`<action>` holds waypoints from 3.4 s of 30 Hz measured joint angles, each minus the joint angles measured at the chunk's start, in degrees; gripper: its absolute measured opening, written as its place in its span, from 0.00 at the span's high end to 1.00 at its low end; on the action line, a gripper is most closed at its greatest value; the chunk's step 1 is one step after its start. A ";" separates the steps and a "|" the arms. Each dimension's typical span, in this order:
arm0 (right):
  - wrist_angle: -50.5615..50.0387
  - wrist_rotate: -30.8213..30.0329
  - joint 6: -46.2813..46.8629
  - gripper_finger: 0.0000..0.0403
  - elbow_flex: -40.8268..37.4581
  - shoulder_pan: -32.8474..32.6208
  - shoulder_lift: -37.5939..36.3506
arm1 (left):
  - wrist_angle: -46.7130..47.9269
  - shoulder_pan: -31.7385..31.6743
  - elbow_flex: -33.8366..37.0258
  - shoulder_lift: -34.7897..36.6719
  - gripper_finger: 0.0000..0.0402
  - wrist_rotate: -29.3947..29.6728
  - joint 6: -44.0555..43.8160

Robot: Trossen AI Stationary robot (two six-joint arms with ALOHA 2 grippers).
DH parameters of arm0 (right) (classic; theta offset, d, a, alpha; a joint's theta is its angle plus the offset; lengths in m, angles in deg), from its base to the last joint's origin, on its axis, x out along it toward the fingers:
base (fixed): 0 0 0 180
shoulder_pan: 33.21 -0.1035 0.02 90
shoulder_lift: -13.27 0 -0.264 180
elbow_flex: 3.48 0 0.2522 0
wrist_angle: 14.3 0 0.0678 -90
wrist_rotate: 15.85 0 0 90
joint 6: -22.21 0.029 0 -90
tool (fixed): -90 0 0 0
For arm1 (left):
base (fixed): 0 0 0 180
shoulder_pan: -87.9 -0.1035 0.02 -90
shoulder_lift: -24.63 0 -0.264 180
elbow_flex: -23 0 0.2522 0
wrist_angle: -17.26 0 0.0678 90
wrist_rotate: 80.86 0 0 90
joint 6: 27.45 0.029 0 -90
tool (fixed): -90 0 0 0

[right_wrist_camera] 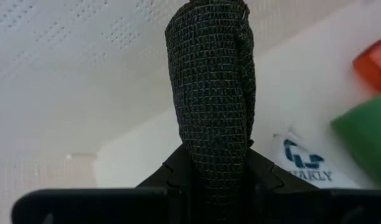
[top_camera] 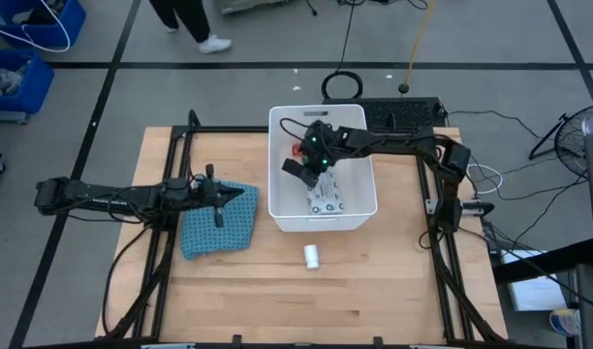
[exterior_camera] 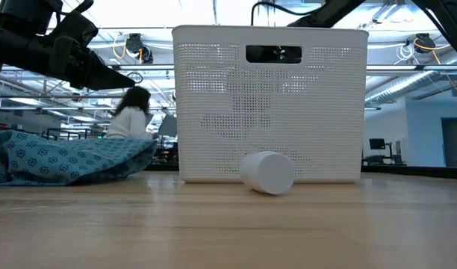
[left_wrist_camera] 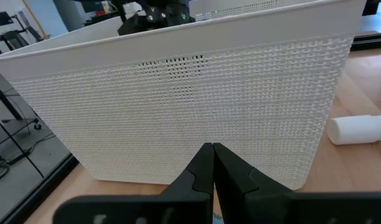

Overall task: Pick & place medical supplies in basket/bin
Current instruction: Put the black bandage into the white bin, then put the white pill bottle into the white bin

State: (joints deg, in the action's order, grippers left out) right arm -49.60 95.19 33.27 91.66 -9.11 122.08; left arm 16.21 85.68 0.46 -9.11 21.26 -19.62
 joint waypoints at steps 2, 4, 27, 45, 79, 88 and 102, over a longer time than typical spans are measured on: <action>2.14 0.19 0.18 0.84 -1.27 -0.24 0.00 | 0.00 0.00 0.00 0.02 0.98 0.00 -0.01; 2.28 0.20 -0.47 0.84 -1.55 -0.63 0.00 | 0.00 0.00 0.00 0.02 0.98 0.00 -0.02; 5.11 -0.07 -7.63 0.84 -5.97 -4.73 -0.02 | -0.04 -0.02 0.00 0.01 0.98 0.00 -0.17; 7.49 0.10 -9.93 0.47 -6.01 -4.75 -0.02 | -0.03 -0.02 0.00 0.01 0.98 0.01 -0.13; -9.74 -1.49 -33.23 0.97 -9.80 -3.07 -45.32 | 0.04 0.00 0.00 0.00 0.98 -0.02 -0.51; 10.58 6.06 -32.25 0.99 -33.88 -2.68 -61.22 | -0.21 0.00 0.00 0.02 0.98 0.59 1.17; 38.65 4.44 -21.32 1.00 -59.98 -2.66 -75.57 | -0.16 0.00 0.00 0.02 0.98 4.67 1.43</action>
State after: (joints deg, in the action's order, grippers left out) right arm -10.96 99.63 11.95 31.69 -11.77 46.51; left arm 16.05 85.68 0.46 -9.09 25.93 -18.18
